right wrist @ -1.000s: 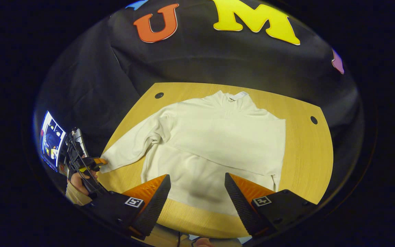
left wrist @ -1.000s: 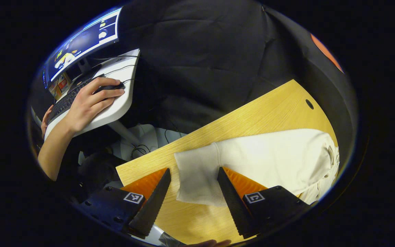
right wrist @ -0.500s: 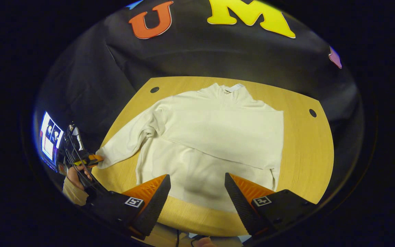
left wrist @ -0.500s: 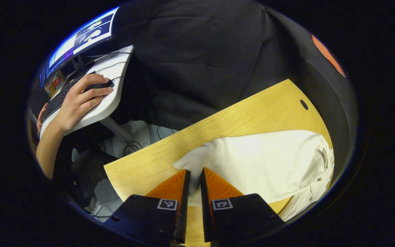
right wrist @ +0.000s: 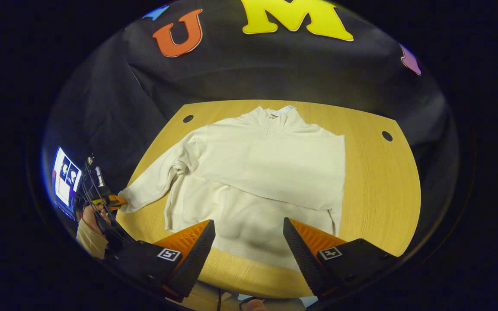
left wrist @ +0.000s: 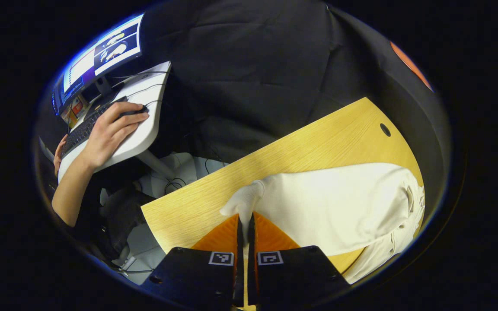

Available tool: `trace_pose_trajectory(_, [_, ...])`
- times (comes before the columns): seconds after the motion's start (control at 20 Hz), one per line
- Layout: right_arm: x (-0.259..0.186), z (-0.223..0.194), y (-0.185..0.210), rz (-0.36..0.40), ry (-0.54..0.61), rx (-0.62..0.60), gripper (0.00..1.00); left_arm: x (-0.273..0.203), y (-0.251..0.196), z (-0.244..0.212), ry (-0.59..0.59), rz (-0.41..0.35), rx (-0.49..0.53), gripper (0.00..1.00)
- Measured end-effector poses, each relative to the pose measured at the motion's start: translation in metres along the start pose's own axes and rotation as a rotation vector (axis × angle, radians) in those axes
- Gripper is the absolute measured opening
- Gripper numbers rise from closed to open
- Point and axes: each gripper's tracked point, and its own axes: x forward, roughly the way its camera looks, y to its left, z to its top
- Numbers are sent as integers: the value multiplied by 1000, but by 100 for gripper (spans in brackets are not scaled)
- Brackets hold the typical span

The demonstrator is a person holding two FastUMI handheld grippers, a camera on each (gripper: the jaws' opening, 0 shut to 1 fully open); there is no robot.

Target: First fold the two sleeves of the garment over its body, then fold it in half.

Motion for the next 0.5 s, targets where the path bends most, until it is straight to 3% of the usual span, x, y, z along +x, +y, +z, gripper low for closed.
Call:
trace_pose_trajectory(0.25, [-3, -16, -22, 18, 6, 32, 98, -55, -34, 26, -54, -23, 77, 6])
trace_pose_trajectory(0.5, [-7, -28, -41, 53, 12, 94, 98, -112, -98, 51, -128, -85, 161, 6])
